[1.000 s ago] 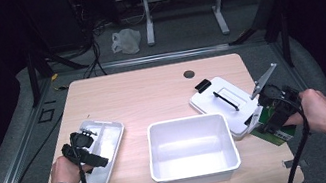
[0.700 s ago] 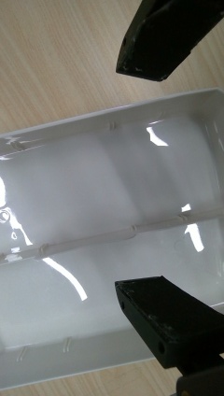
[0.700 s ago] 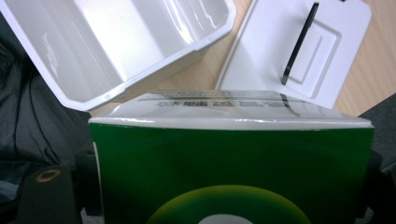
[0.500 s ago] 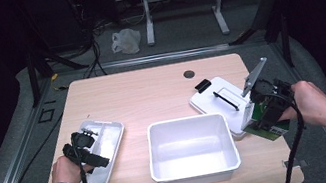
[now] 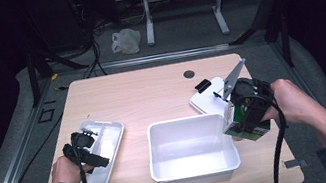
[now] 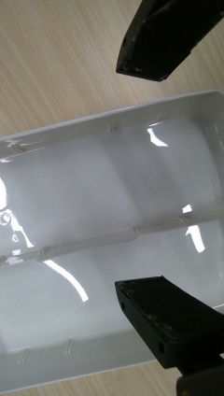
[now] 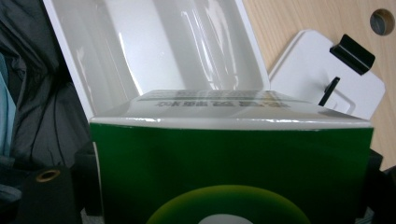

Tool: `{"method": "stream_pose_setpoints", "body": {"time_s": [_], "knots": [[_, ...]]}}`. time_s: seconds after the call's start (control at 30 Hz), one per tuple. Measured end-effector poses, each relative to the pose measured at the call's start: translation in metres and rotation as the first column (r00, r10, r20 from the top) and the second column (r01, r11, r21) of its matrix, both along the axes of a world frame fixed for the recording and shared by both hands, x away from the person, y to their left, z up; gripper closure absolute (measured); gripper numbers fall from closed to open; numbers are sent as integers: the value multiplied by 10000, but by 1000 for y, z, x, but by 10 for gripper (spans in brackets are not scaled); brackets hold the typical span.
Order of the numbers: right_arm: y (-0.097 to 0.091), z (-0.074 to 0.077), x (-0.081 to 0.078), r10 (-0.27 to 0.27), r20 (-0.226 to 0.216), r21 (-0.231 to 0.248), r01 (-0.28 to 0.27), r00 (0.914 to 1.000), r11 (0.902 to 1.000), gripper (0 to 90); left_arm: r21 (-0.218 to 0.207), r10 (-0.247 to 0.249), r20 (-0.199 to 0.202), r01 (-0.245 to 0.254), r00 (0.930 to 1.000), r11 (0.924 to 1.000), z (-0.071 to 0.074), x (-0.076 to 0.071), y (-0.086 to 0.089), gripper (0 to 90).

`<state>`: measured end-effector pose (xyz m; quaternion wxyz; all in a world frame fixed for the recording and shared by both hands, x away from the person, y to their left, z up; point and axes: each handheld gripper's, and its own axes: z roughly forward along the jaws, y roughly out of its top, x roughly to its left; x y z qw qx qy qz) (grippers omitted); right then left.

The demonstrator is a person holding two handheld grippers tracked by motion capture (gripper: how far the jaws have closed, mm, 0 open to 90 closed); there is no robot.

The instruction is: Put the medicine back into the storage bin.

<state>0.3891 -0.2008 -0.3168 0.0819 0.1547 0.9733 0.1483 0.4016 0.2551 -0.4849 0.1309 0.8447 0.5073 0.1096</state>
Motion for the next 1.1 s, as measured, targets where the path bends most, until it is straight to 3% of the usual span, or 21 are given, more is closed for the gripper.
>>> {"method": "stream_pose_setpoints", "body": {"time_s": [0.3, 0.53, 0.73, 1.07, 1.1], "knots": [[41, -8, 4, 913, -113, -516, -918, 9958, 9944, 163, -41, -14, -27, 13, 10000, 10000, -1, 0, 1, 1], [65, -18, 5, 1324, -245, -564, -1336, 9909, 9894, 163, -57, 1, 17, -1, 10000, 10000, -1, 0, 2, 1], [86, -41, 11, 1749, -541, -860, -1791, 9831, 9801, 163, -34, -76, -30, 76, 10000, 10000, -2, 1, 1, 1], [97, -83, 20, 2144, -1049, -1366, -2276, 9711, 9641, 162, -10, -136, -27, 136, 9999, 9999, -2, 0, 0, 1], [97, -90, 20, 2288, -1079, -1442, -2430, 9675, 9593, 162, -25, -152, -17, 152, 9999, 9999, -2, 0, 1, 1]]}}
